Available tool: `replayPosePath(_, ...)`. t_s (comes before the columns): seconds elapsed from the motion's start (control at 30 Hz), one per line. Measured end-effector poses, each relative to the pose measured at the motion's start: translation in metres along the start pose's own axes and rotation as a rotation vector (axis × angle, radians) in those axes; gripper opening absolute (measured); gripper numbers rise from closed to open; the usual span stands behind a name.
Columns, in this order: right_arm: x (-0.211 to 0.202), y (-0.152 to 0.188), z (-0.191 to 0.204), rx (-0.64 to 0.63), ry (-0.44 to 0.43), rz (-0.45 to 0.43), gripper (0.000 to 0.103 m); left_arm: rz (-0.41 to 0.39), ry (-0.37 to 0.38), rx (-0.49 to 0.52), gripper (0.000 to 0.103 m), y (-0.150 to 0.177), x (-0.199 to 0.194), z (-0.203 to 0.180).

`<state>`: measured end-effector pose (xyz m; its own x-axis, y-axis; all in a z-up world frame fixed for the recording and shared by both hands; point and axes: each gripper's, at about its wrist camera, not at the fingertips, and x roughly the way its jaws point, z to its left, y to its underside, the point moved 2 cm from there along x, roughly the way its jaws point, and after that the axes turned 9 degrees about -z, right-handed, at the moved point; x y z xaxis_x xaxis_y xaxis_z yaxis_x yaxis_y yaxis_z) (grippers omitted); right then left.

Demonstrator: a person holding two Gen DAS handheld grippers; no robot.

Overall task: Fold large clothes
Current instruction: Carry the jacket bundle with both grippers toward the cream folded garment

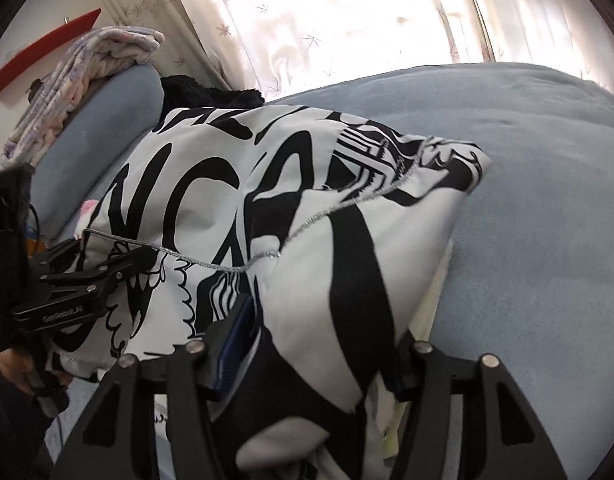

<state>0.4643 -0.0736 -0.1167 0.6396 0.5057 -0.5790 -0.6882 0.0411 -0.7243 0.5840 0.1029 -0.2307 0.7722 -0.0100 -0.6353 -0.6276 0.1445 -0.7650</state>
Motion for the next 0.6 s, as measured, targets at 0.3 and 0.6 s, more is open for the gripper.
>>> replayPosePath(0.3, -0.056, -0.003, 0.002, -0.08, 0.049, 0.006, 0.063, -0.082, -0.084, 0.046, 0.083, 0.004, -0.06, -0.008)
replayPosePath(0.6, -0.097, -0.034, 0.027, -0.176, 0.193, -0.24, 0.063, -0.12, -0.144, -0.042, 0.015, -0.013, -0.097, 0.0)
